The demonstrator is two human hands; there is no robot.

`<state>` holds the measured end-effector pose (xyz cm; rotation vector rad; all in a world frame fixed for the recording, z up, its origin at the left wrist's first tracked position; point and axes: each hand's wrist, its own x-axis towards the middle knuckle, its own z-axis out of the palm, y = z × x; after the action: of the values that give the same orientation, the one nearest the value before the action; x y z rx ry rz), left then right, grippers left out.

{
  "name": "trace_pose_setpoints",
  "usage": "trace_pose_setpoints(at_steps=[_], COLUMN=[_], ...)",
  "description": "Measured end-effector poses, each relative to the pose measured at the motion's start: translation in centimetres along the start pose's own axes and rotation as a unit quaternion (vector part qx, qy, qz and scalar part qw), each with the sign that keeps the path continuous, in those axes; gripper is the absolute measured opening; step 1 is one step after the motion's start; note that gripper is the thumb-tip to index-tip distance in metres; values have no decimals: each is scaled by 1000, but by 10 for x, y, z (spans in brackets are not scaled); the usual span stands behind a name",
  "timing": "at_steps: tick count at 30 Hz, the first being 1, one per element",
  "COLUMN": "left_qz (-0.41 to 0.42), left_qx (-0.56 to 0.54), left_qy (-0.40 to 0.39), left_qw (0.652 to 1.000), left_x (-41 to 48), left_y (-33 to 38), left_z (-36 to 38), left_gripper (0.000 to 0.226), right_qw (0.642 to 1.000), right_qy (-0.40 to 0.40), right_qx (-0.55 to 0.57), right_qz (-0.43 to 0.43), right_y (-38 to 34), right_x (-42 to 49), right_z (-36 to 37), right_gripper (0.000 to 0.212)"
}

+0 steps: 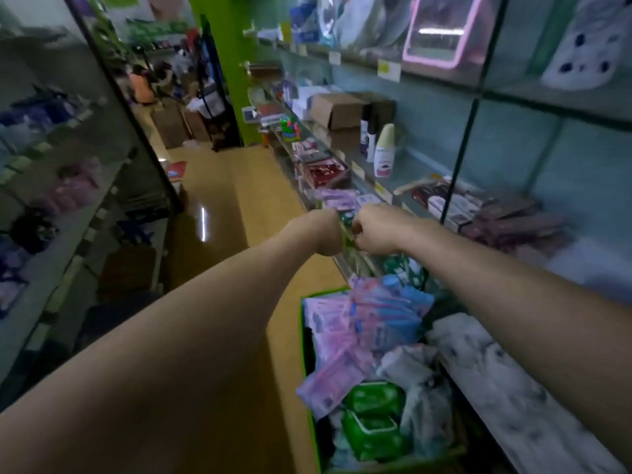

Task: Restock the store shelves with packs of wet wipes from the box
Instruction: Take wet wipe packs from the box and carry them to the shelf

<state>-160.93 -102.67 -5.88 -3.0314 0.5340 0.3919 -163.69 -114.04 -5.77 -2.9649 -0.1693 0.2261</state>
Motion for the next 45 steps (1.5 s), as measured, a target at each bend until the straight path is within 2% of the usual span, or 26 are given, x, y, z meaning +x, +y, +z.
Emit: trace_pose_setpoints(at_steps=[4,6,8,13,24,27,30,34,36,37,40,45], left_qz=[40,60,79,111,115,120,136,150,167,175,182,157], left_qx=[-27,-39,-39,-32,-91,-136,-135,-146,-159,-159,-156,-177], left_qy=[-50,-58,-74,-149,-244,-276,-301,-345,-361,-367,-364,-307], left_qw=[998,996,993,982,959,944,934,915,903,900,900,922], left_x=[22,32,40,58,70,65,59,52,47,45,41,42], left_y=[32,42,49,56,49,65,80,98,107,113,125,134], left_z=[48,71,92,142,223,241,261,284,291,294,303,314], left_gripper=[43,41,42,47,36,39,44,43,43,42,42,40], right_qw=[995,992,990,976,935,918,901,886,884,884,884,876], right_qy=[-74,-87,-91,-137,-237,-262,-276,-285,-281,-274,-243,-248], right_qx=[40,56,69,101,142,153,175,208,212,216,233,242], right_qz=[58,70,87,133,221,257,285,300,308,311,324,335], right_y=[43,60,73,99,137,141,142,144,144,143,145,154], right_x=[-13,-16,-20,-27,-48,-55,-62,-74,-80,-82,-86,-88], right_z=[43,64,84,133,235,252,267,288,298,301,311,309], right_gripper=[17,15,25,28,18,26,35,37,51,54,45,52])
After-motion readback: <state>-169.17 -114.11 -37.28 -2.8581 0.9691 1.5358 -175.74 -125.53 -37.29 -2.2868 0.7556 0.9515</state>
